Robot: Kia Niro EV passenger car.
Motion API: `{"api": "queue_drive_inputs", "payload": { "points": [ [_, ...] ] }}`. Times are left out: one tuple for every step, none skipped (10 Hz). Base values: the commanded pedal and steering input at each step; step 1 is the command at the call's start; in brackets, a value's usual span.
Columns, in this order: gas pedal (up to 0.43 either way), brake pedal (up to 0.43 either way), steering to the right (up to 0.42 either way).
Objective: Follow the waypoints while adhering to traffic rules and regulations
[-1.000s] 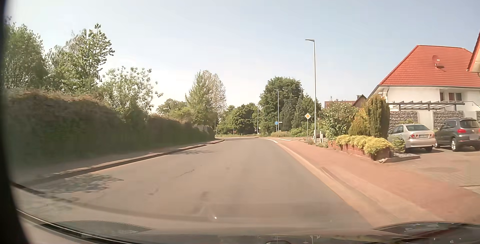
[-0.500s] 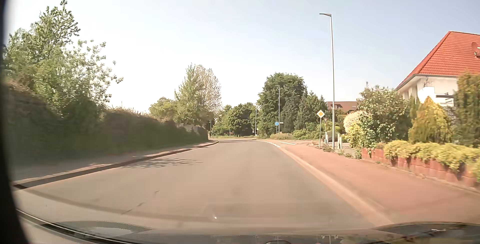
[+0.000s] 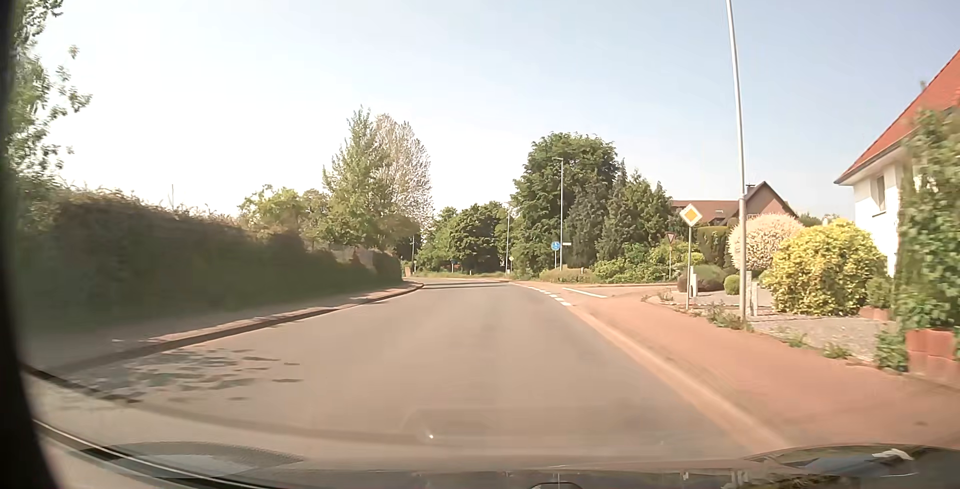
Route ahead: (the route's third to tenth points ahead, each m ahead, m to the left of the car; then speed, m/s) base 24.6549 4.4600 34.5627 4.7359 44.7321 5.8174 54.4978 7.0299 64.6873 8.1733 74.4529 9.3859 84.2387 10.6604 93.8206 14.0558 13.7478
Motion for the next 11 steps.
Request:
{"api": "queue_drive_inputs", "payload": {
  "points": [
    [0.197, 0.000, 0.004],
    [0.197, 0.000, 0.004],
    [0.197, 0.000, 0.003],
    [0.197, 0.000, 0.001],
    [0.197, 0.000, 0.000],
    [0.197, 0.000, -0.001],
    [0.197, 0.000, -0.003],
    [0.197, 0.000, -0.006],
    [0.197, 0.000, -0.007],
    [0.189, 0.000, -0.007],
    [0.177, 0.000, -0.007]
  ]
}}
